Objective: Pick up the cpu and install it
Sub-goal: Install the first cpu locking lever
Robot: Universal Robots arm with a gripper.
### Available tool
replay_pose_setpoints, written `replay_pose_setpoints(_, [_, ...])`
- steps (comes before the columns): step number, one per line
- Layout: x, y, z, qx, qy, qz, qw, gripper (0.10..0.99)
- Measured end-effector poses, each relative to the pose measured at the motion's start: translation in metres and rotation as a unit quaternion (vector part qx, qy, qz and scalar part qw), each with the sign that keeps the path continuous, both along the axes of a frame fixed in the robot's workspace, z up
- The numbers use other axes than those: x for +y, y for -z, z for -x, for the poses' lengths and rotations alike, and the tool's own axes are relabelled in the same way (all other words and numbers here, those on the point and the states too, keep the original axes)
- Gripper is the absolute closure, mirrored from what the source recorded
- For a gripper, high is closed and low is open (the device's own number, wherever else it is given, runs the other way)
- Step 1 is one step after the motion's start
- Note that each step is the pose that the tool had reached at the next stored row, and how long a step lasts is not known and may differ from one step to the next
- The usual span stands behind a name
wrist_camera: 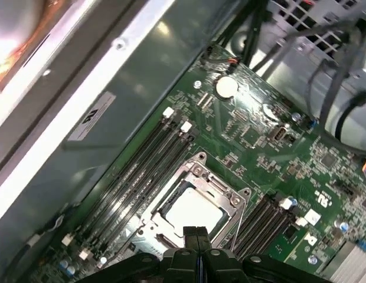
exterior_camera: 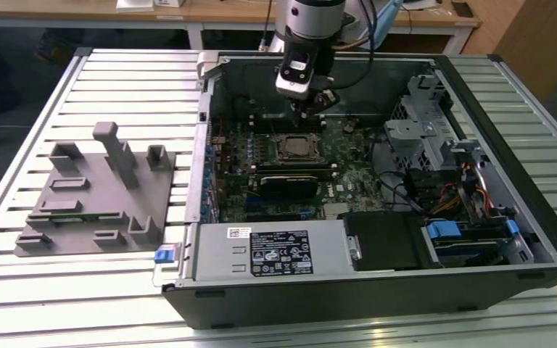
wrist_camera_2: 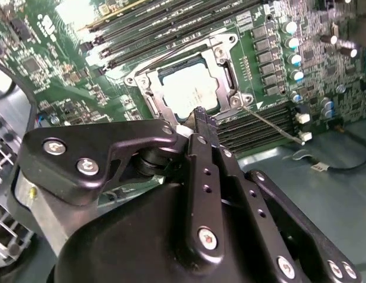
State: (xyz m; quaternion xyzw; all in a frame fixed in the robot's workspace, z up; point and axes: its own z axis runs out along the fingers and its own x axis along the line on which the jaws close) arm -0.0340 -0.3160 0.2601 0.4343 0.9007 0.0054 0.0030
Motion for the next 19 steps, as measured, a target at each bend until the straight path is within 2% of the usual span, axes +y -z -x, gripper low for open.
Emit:
replay_pose_setpoints(4, [0.0000, 0.0001, 0.0000, 0.0000, -0.030, 0.0000, 0.9996, 0.980])
replay_pose_setpoints(10, [0.0000, 0.0001, 0.0000, 0.0000, -0.067, 0.0000, 0.9978, 0.980])
replay_pose_setpoints(13, [0.0000, 0.0001, 0.0000, 0.0000, -0.087, 0.0000, 0.9962, 0.980])
replay_pose_setpoints(19, [0.0000, 0.0001, 0.0000, 0.0000, -0.130, 0.0000, 0.9915, 0.980])
